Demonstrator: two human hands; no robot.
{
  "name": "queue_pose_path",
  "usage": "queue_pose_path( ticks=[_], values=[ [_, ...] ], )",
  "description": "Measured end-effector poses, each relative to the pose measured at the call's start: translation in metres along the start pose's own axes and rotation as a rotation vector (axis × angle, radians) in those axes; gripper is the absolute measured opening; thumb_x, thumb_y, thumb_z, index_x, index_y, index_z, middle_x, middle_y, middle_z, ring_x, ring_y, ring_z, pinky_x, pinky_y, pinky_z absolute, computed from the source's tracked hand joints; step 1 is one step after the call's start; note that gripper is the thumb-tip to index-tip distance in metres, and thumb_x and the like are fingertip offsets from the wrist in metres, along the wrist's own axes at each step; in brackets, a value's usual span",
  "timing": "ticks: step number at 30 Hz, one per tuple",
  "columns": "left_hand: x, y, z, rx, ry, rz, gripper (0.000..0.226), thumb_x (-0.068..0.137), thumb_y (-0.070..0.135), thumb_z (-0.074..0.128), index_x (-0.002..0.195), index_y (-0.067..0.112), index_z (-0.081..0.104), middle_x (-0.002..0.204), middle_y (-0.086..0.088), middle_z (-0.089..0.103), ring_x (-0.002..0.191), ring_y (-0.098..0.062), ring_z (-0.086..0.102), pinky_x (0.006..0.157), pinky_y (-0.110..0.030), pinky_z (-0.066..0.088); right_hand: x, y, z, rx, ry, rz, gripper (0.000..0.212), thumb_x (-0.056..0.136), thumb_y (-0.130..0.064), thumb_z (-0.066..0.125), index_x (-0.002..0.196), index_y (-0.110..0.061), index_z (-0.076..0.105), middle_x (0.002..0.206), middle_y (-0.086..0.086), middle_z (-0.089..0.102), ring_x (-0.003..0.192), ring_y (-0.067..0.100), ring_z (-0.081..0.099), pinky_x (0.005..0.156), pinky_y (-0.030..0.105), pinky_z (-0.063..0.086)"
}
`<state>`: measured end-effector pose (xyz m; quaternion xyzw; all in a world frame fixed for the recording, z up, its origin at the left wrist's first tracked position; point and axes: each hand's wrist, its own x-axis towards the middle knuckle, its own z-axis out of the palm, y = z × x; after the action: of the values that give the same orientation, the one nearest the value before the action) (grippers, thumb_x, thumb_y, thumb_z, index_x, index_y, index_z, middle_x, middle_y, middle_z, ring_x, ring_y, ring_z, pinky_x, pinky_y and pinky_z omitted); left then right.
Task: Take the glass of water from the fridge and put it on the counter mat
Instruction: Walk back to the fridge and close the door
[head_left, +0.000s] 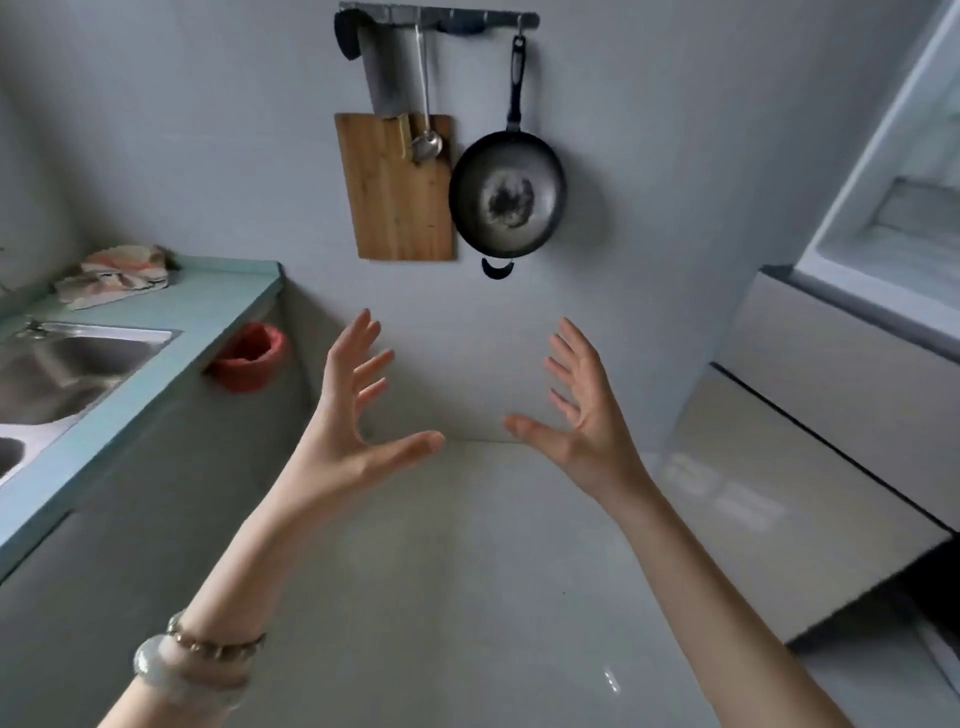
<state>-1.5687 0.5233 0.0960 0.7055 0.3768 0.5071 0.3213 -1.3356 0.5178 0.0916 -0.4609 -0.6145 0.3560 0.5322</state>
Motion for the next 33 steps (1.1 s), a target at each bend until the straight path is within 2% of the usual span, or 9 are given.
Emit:
queue_pose_path(
  ticks=[3, 8, 11, 14, 21, 24, 27, 30, 33],
  values=[
    [0.036, -0.017, 0.031, -0.068, -0.115, 0.044, 0.113, 0.064, 0.041, 0.083, 0.152, 0.034, 0.011, 0.157, 0.009, 0.024, 0.135, -0.006, 0.042, 0.109, -0.032, 0.039, 0.005, 0.009, -0.028, -0.052, 0.129, 0.022, 0.093, 0.071, -0.025, 0.079, 0.144, -0.043, 0.025, 0.15, -0.011, 0.036, 0.133, -0.002, 0.039, 0.108, 0.026, 0.034],
    [0.103, -0.04, 0.088, -0.153, -0.264, 0.091, 0.108, 0.067, 0.037, 0.084, 0.149, 0.041, 0.013, 0.153, 0.019, 0.027, 0.132, -0.003, 0.046, 0.104, -0.029, 0.042, 0.031, 0.032, -0.079, -0.138, 0.319, 0.041, 0.076, 0.072, -0.026, 0.074, 0.133, -0.049, 0.036, 0.132, -0.021, 0.048, 0.12, -0.007, 0.05, 0.098, 0.021, 0.043],
    [0.141, -0.052, 0.117, -0.17, -0.323, 0.116, 0.105, 0.069, 0.032, 0.084, 0.149, 0.04, 0.016, 0.149, 0.02, 0.03, 0.128, -0.002, 0.048, 0.102, -0.028, 0.045, 0.053, 0.044, -0.105, -0.175, 0.413, 0.011, 0.066, 0.075, -0.019, 0.074, 0.129, -0.041, 0.044, 0.128, -0.021, 0.051, 0.118, -0.001, 0.054, 0.092, 0.021, 0.047],
    [0.185, -0.059, 0.145, -0.166, -0.366, 0.156, 0.102, 0.071, 0.023, 0.082, 0.147, 0.039, 0.016, 0.147, 0.017, 0.031, 0.127, -0.001, 0.048, 0.101, -0.029, 0.046, 0.082, 0.052, -0.128, -0.209, 0.471, -0.013, 0.065, 0.078, -0.006, 0.074, 0.129, -0.034, 0.046, 0.127, -0.016, 0.052, 0.115, 0.003, 0.056, 0.093, 0.024, 0.049],
    [0.277, -0.073, 0.207, -0.226, -0.421, 0.261, 0.094, 0.075, 0.01, 0.081, 0.144, 0.038, 0.022, 0.147, 0.016, 0.032, 0.125, -0.002, 0.049, 0.097, -0.026, 0.048, 0.145, 0.059, -0.173, -0.316, 0.587, -0.053, 0.065, 0.079, -0.002, 0.071, 0.132, -0.029, 0.047, 0.126, -0.011, 0.055, 0.114, 0.007, 0.057, 0.094, 0.03, 0.051],
    [0.302, -0.083, 0.224, -0.24, -0.451, 0.275, 0.094, 0.075, 0.01, 0.08, 0.143, 0.04, 0.022, 0.147, 0.016, 0.031, 0.125, -0.003, 0.05, 0.096, -0.024, 0.048, 0.158, 0.063, -0.182, -0.347, 0.621, -0.035, 0.064, 0.079, -0.002, 0.071, 0.127, -0.037, 0.047, 0.124, -0.013, 0.055, 0.112, 0.004, 0.057, 0.094, 0.031, 0.051],
    [0.335, -0.097, 0.244, -0.286, -0.516, 0.278, 0.094, 0.075, 0.011, 0.081, 0.144, 0.038, 0.023, 0.149, 0.012, 0.032, 0.125, -0.004, 0.05, 0.096, -0.026, 0.048, 0.177, 0.071, -0.195, -0.38, 0.685, -0.008, 0.064, 0.079, 0.0, 0.071, 0.127, -0.034, 0.046, 0.123, -0.013, 0.055, 0.111, 0.004, 0.058, 0.093, 0.028, 0.051],
    [0.366, -0.106, 0.263, -0.342, -0.587, 0.29, 0.093, 0.074, 0.024, 0.081, 0.146, 0.035, 0.023, 0.15, 0.013, 0.031, 0.125, -0.004, 0.05, 0.094, -0.023, 0.048, 0.191, 0.076, -0.207, -0.409, 0.763, 0.024, 0.066, 0.079, 0.002, 0.07, 0.126, -0.036, 0.046, 0.122, -0.015, 0.054, 0.111, 0.006, 0.058, 0.091, 0.025, 0.051],
    [0.402, -0.113, 0.286, -0.405, -0.69, 0.326, 0.092, 0.07, 0.031, 0.077, 0.144, 0.039, 0.024, 0.148, 0.017, 0.032, 0.124, -0.003, 0.05, 0.094, -0.023, 0.048, 0.207, 0.08, -0.215, -0.476, 0.857, 0.047, 0.067, 0.079, 0.001, 0.071, 0.132, -0.031, 0.045, 0.126, -0.008, 0.054, 0.113, 0.007, 0.058, 0.092, 0.025, 0.05]
  ],
)
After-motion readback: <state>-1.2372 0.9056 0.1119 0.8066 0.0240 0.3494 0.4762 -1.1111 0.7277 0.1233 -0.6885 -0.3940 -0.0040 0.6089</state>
